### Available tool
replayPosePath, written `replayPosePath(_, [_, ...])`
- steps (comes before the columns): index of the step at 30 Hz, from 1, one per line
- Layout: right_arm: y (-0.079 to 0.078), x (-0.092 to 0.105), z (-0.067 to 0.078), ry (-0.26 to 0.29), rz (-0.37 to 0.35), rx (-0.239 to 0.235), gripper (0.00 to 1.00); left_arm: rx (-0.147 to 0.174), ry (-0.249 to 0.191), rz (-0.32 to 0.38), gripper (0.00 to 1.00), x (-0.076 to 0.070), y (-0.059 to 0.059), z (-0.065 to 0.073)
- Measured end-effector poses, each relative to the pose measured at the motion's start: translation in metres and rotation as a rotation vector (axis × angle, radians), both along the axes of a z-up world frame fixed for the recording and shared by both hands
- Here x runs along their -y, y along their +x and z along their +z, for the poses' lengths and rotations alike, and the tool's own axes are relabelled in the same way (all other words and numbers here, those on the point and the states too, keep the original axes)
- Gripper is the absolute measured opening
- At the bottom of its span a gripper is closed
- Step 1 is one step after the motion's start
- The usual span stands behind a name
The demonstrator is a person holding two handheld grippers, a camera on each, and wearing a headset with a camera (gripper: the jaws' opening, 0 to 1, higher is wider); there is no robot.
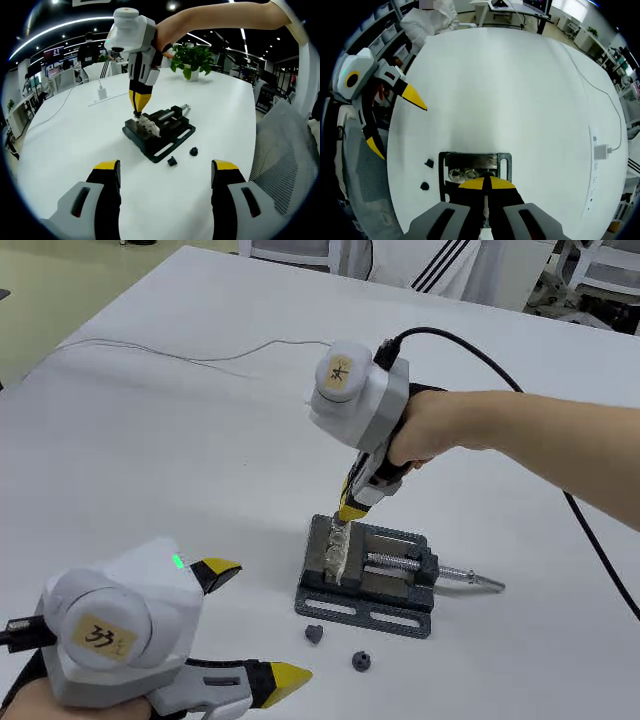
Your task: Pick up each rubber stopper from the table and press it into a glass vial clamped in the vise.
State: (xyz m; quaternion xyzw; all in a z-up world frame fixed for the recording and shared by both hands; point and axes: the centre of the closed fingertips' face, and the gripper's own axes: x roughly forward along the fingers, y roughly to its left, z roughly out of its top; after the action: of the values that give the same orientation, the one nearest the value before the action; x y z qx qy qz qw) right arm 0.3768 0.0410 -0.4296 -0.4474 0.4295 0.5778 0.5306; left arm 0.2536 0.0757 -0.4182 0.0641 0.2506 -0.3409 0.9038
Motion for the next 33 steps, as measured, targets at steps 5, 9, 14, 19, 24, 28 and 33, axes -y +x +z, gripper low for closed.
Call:
replayPosePath(5, [0.000, 0.000, -0.001, 0.048, 0.040, 0.015, 0.00, 0.000, 0.005, 0.002, 0.72, -0.002, -0.003, 0.001])
replayPosePath(9, [0.004, -0.002, -0.001, 0.075, 0.015, 0.011, 0.00, -0.002, 0.007, 0.008, 0.72, -0.004, -0.005, 0.000])
replayPosePath(14, [0.003, -0.002, -0.001, 0.115, -0.007, -0.003, 0.00, -0.005, 0.010, 0.009, 0.72, -0.005, -0.007, -0.001])
replayPosePath(19, [0.000, -0.003, 0.000, 0.134, 0.003, 0.017, 0.00, -0.007, 0.012, 0.007, 0.72, -0.005, -0.007, -0.001])
replayPosePath(24, [0.001, -0.003, 0.000, 0.145, 0.006, 0.031, 0.00, -0.006, 0.013, 0.005, 0.72, -0.004, -0.006, 0.000])
replayPosePath(28, [0.002, -0.001, 0.003, 0.141, 0.001, 0.058, 0.08, -0.009, 0.013, 0.005, 0.72, -0.004, -0.007, 0.000])
replayPosePath(33, [-0.003, 0.012, 0.001, 0.117, 0.000, 0.046, 0.28, -0.011, 0.012, 0.003, 0.72, -0.003, -0.007, -0.001])
